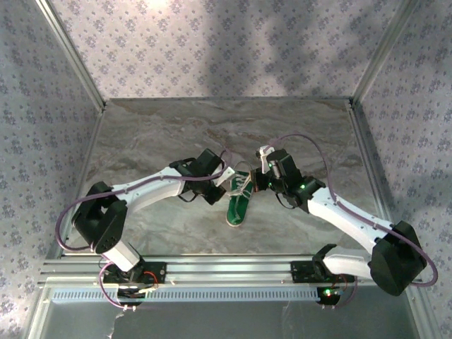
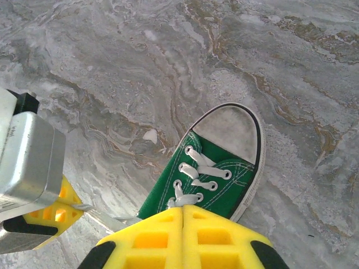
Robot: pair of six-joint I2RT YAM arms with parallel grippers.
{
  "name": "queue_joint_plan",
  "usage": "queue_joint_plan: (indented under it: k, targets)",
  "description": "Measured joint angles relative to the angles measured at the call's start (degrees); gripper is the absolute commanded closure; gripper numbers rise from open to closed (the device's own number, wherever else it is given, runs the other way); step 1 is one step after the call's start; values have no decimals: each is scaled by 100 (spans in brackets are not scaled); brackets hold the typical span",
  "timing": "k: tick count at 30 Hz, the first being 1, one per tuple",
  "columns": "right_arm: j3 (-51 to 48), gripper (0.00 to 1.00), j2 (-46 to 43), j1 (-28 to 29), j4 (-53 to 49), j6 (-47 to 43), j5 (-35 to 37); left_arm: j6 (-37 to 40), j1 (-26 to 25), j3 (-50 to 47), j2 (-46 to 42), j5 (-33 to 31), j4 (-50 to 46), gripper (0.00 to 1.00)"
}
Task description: Tie the shoes
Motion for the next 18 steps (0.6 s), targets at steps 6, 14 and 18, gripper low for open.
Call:
queue_joint_plan:
  k: [6,14,18]
  targets:
    - [0,100,11,0,-2,-39,-2,142,0,0,87,-4,-90,100]
    - [0,100,11,0,-118,-39,210,251,0,33,120,-227,-199,100]
    - [0,100,11,2,-74,-68,15,249,0,98,149,-234,-190,100]
